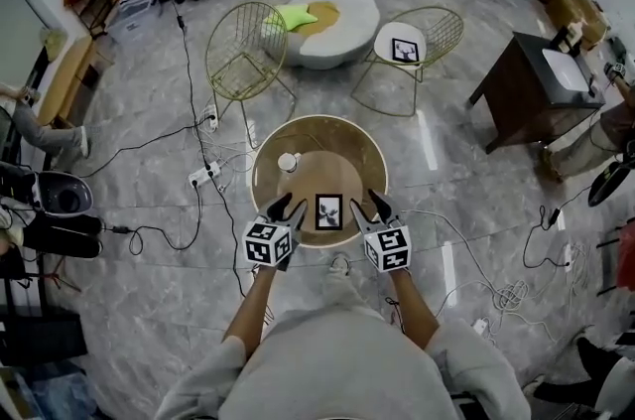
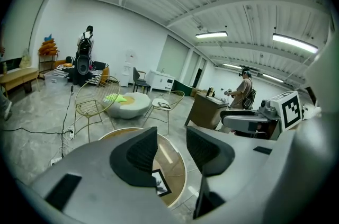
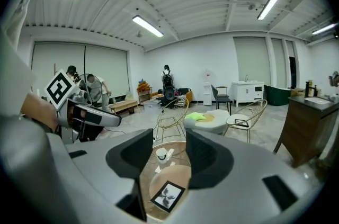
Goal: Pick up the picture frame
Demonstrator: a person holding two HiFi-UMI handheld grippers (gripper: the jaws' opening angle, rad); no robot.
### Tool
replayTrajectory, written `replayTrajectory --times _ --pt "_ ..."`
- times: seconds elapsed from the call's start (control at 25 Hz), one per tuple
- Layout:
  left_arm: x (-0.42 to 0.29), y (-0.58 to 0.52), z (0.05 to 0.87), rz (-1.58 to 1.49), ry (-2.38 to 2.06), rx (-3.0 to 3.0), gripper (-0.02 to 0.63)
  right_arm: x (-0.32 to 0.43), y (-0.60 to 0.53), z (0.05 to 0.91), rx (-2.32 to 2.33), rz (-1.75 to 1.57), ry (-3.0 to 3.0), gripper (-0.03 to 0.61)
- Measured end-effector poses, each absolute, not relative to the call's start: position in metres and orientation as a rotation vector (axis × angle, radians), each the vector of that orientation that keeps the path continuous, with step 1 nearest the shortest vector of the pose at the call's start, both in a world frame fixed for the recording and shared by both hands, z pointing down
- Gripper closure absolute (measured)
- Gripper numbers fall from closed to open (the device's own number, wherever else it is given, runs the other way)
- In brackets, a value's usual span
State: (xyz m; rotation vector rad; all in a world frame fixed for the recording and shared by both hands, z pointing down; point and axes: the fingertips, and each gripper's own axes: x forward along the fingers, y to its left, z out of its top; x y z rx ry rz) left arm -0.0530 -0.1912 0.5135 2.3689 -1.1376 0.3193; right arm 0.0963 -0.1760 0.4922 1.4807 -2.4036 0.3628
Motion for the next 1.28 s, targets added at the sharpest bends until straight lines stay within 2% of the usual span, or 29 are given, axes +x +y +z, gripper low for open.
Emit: replayTrajectory --times 0.52,1.28 --pt "-0.034 -0.259 0.543 0.378 -1.183 2.274 0.451 0.114 -0.248 0.523 1.372 0.446 -2.415 0.397" --pt "-0.036 -0.250 0.600 0.468 -1.074 2.221 0.451 0.106 -0.244 0.576 1.370 0.575 -2.336 0.397"
